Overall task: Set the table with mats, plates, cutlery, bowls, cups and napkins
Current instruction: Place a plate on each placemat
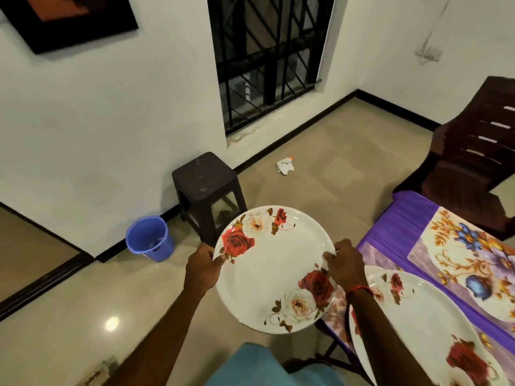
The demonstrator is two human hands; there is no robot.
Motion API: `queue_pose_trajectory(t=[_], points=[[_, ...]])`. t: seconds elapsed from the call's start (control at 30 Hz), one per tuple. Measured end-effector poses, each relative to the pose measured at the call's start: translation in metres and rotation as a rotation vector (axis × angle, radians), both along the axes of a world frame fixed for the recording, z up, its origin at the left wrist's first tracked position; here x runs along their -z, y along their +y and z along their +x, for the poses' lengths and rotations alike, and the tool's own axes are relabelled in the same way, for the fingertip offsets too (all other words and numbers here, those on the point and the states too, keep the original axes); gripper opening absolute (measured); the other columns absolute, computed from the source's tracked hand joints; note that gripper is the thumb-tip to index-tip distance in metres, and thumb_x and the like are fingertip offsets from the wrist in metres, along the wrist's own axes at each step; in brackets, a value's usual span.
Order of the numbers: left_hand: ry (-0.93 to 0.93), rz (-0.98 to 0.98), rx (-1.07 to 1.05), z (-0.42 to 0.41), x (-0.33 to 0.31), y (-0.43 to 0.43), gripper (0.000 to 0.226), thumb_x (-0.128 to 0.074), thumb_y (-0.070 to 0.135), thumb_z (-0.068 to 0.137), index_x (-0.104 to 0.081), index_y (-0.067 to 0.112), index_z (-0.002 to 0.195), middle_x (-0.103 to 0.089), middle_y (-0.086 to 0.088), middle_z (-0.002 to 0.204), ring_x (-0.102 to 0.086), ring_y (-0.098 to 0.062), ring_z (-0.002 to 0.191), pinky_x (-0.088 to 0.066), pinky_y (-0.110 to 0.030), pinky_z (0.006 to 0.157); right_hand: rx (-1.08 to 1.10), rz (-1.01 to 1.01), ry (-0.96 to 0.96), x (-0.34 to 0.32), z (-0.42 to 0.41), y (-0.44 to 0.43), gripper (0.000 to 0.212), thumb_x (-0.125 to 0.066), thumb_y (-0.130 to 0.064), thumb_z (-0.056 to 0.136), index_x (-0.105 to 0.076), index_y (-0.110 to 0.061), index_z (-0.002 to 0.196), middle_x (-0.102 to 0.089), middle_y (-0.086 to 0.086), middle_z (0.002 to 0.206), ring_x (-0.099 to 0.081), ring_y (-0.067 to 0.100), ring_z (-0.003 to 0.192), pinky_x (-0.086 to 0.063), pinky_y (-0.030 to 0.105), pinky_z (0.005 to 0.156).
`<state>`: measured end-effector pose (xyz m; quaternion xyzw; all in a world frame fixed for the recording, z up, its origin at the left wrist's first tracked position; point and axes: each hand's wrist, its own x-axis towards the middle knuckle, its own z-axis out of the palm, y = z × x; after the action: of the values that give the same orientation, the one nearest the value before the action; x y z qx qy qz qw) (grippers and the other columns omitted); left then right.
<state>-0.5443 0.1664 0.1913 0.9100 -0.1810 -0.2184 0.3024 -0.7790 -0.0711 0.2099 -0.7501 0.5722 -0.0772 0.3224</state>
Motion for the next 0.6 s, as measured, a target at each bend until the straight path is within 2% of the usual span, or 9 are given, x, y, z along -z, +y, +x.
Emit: queue_pose_trajectory(t=[0.17, 0.33, 0.4, 0.47, 0.6], points=[[0.011, -0.049, -0.056, 0.027, 0.005, 0.002, 0.037, -0.076, 0.042, 0.09, -0.054, 0.013, 0.1, -0.064, 0.0, 0.084, -0.064, -0.015, 0.075, -0.049, -0.026, 0.066, -0.006, -0.031, 0.009, -0.004, 0.032, -0.004, 0.027, -0.072, -0.021, 0.088, -0.056, -0.006, 0.103, -0.067, 0.016, 0.102, -0.062, 0.038, 0.097, -0.047, 0.038, 0.077], [0.046, -0.062, -0.08, 0.054, 0.012, -0.008, 0.037, -0.08, 0.038, 0.087, -0.056, 0.012, 0.098, -0.066, -0.002, 0.084, -0.067, -0.019, 0.075, -0.059, -0.035, 0.073, 0.036, 0.019, -0.041, -0.002, 0.061, -0.021, 0.027, -0.079, -0.025, 0.083, -0.056, -0.013, 0.092, -0.066, 0.008, 0.089, -0.062, 0.031, 0.086, -0.052, 0.039, 0.077], [0.051, -0.056, -0.065, 0.069, 0.017, -0.017, 0.039, -0.08, 0.04, 0.087, -0.056, 0.011, 0.099, -0.066, -0.002, 0.083, -0.067, -0.017, 0.074, -0.058, -0.032, 0.071, 0.046, 0.051, -0.043, 0.002, 0.075, -0.03, 0.028, -0.08, -0.025, 0.082, -0.055, -0.014, 0.088, -0.064, 0.005, 0.084, -0.062, 0.029, 0.082, -0.054, 0.041, 0.077], [0.06, -0.033, -0.044, 0.087, 0.019, -0.033, 0.039, -0.079, 0.041, 0.088, -0.056, 0.011, 0.099, -0.065, -0.002, 0.083, -0.066, -0.015, 0.074, -0.055, -0.029, 0.07, 0.064, 0.093, -0.041, 0.011, 0.09, -0.044, 0.03, -0.082, -0.026, 0.08, -0.054, -0.016, 0.088, -0.065, 0.005, 0.086, -0.063, 0.029, 0.083, -0.056, 0.043, 0.079], [0.13, 0.009, 0.0, 0.135, 0.033, -0.078, 0.037, -0.077, 0.049, 0.087, -0.062, 0.016, 0.096, -0.071, 0.002, 0.083, -0.071, -0.015, 0.074, -0.063, -0.039, 0.076, 0.123, 0.179, -0.03, 0.025, 0.119, -0.085, 0.031, -0.083, -0.027, 0.079, -0.057, -0.015, 0.091, -0.066, 0.006, 0.092, -0.063, 0.026, 0.085, -0.054, 0.041, 0.08]])
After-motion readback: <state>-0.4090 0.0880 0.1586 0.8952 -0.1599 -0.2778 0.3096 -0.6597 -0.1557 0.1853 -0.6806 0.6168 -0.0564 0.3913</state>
